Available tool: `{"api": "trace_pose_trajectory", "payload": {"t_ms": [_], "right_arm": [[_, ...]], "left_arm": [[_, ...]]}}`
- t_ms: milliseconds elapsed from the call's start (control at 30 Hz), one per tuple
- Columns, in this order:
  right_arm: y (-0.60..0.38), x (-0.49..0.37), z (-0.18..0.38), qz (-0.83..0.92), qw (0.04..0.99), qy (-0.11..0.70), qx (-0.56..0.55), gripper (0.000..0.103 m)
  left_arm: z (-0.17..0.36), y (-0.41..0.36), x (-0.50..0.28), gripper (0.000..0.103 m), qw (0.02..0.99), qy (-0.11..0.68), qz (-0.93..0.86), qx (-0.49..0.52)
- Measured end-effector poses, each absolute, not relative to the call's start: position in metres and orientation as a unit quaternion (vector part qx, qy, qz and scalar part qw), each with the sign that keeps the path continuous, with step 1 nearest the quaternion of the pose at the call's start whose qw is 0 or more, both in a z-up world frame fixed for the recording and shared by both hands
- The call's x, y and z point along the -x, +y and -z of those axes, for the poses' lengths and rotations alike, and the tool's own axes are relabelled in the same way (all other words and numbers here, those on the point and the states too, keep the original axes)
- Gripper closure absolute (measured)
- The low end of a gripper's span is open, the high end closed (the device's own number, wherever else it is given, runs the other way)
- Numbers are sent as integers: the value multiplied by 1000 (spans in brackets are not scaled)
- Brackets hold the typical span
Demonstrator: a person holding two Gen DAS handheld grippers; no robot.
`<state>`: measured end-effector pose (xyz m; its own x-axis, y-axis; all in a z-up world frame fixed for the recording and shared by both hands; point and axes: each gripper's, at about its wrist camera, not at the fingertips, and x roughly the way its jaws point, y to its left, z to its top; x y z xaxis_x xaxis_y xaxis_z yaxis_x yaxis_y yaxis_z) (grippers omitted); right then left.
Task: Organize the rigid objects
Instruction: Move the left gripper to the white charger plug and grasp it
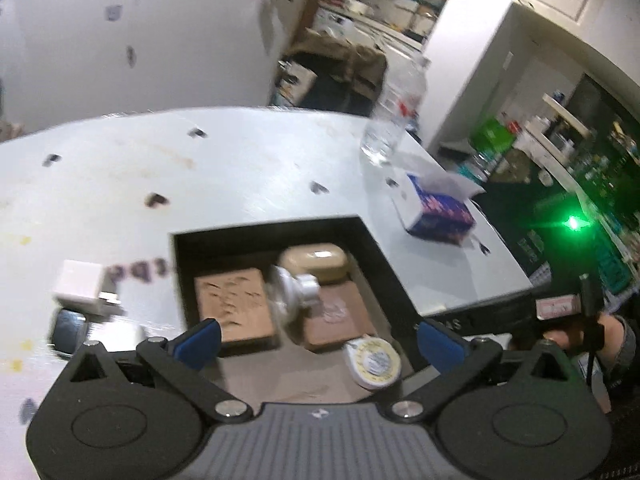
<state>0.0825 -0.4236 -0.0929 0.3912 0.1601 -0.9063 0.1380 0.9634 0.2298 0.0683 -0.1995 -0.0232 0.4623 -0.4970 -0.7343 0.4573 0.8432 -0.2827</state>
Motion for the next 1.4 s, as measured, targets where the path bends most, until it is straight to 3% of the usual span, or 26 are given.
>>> {"api": "trace_pose_trajectory", "payload": {"t_ms": [700,767,833,933,1133,1300,1400], "right_arm": [[-424,-82,92,-5,823,551,-135,95],[-424,-83,92,-4,823,551,-135,95],[-424,-83,92,-3,823,551,-135,95],[-423,-83,92,-1,823,551,-134,95],[-422,-83,93,2,824,551,-135,95],[-421,-83,93,4,824,551,-135,95],[-422,-82,93,5,824,550,-136,95]], "left_arm": [[46,-112,-93,0,908,405,95,37],[56,-107,-97,4,906,415,82,27],[67,-106,-102,19,900,430,71,14],[85,-109,-108,30,888,454,71,-9],[104,-122,-119,35,875,473,96,-25],[109,-128,-128,44,873,477,101,-28],[114,-129,-131,55,866,488,108,-28]]}}
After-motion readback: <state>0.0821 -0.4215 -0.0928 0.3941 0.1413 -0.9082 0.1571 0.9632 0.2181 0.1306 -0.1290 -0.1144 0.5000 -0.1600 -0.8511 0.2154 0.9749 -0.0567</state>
